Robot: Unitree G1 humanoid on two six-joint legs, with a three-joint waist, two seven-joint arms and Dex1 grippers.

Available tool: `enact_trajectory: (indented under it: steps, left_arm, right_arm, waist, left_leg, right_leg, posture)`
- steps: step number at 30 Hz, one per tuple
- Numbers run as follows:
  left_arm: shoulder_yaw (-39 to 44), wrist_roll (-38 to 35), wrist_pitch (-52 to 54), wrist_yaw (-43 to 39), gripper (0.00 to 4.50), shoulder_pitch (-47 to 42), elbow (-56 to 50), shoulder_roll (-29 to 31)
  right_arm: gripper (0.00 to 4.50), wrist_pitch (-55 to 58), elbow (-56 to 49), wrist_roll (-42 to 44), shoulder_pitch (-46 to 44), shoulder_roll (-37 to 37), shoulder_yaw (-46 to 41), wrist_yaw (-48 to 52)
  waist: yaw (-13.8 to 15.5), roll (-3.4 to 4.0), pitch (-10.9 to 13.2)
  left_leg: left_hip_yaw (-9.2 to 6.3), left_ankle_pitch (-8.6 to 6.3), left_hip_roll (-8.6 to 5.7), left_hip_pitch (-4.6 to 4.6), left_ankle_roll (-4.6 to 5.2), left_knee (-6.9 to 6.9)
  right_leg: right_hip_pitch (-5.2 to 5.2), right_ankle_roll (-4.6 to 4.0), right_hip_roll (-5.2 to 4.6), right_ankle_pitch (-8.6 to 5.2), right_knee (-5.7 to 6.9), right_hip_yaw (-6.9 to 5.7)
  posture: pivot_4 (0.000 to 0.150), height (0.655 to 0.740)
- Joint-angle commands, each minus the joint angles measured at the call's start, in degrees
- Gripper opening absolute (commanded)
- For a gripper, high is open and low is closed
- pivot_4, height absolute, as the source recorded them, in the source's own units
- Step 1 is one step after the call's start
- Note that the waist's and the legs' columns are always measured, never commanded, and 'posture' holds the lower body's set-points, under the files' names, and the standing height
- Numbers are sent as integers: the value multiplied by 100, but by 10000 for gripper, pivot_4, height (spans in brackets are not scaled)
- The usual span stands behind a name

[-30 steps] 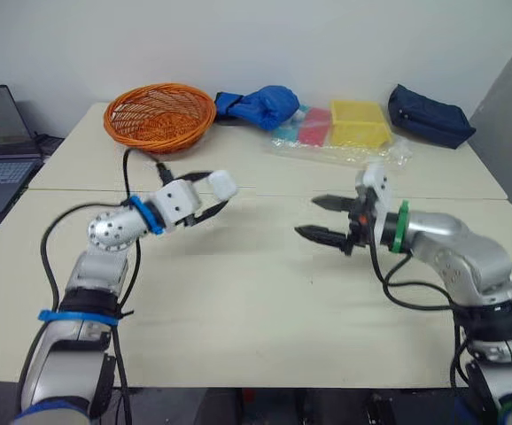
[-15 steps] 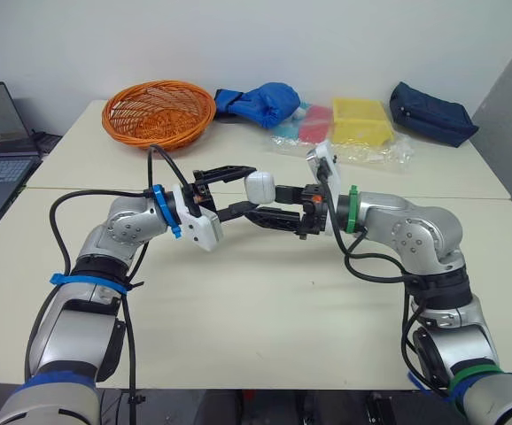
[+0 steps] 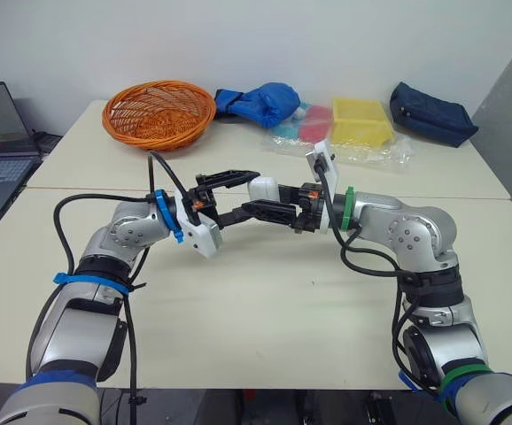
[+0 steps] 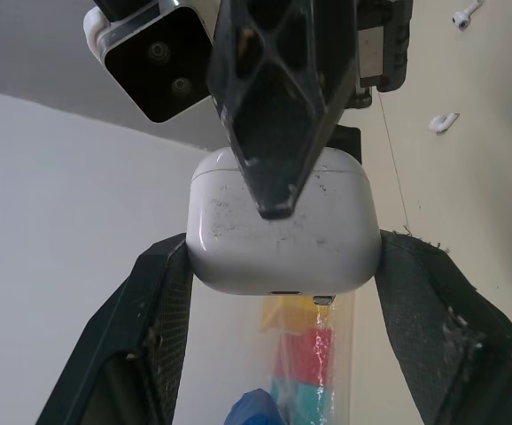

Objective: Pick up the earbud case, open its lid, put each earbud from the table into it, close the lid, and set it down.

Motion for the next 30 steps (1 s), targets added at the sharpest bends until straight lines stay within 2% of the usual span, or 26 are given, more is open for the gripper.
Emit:
enact_trajectory:
  steps: [1,6,7,15,17,20,22,27,30]
  left_arm:
    - [-29,-141,-86,137,27154,-191,-50,10]
    - [-34,-180,0,139,27154,-224,1,-37]
    - [-42,-201,10,135,27154,-232,-3,-41]
    - [-136,-452,17,64,27154,-179,-100,-42]
    - [-273,-717,101,-130,34483,-144,-145,-12]
    - [-368,-934,154,-268,43023,-123,-190,22]
    - [-429,-1098,246,-405,45000,-108,-258,51]
    - [-596,-2641,1744,-1949,45000,-70,-1127,562]
    - [-564,-3319,3640,-3094,45000,-105,-1811,990]
  right_arm:
    - [28830,-61,-75,18,-122,-25,-89,-32]
    - [10908,-145,3,-78,-113,-94,-13,6]
    - [9386,-141,41,-66,-131,-81,-50,-15]
    - [9315,-220,87,-81,-168,-58,-108,29]
    - [9314,-193,126,-31,-196,-10,-196,-24]
    - [8600,-169,142,-10,-207,25,-245,-58]
    - [8600,-214,131,-58,-202,-6,-204,-29]
    - [8599,-744,169,-527,-147,-214,89,136]
    - [8599,-1349,146,-1162,-65,-472,522,192]
  waist:
    - [0,0,0]
    - [-2,0,0]
    - [-2,0,0]
    - [-40,0,0]
    - [-41,0,0]
    - [-41,0,0]
    - [-44,0,0]
    - [-63,0,0]
    - [-76,1,1]
  left_leg:
    - [0,0,0,0,0,0]
    - [0,0,-2,-1,0,1]
    - [1,0,-2,0,0,1]
    - [0,0,0,0,0,0]
    - [0,0,0,-1,0,0]
    - [0,0,0,0,0,0]
    - [0,0,0,0,0,0]
    - [-1,0,1,0,0,0]
    - [0,0,2,0,0,0]
  right_leg:
    - [0,0,0,0,0,0]
    - [0,0,0,0,0,1]
    - [0,0,0,0,0,1]
    - [-1,0,1,0,0,1]
    - [0,0,1,0,0,1]
    - [0,0,0,0,1,1]
    - [0,0,1,0,1,1]
    - [-1,0,4,0,2,2]
    - [-2,0,7,0,1,3]
  posture:
    - [1500,7400]
    - [1500,7400]
    - [1500,7400]
    - [1500,7400]
    - [1500,7400]
    - [1500,7400]
    - [1500,7400]
    - [1500,7400]
    - [1500,7400]
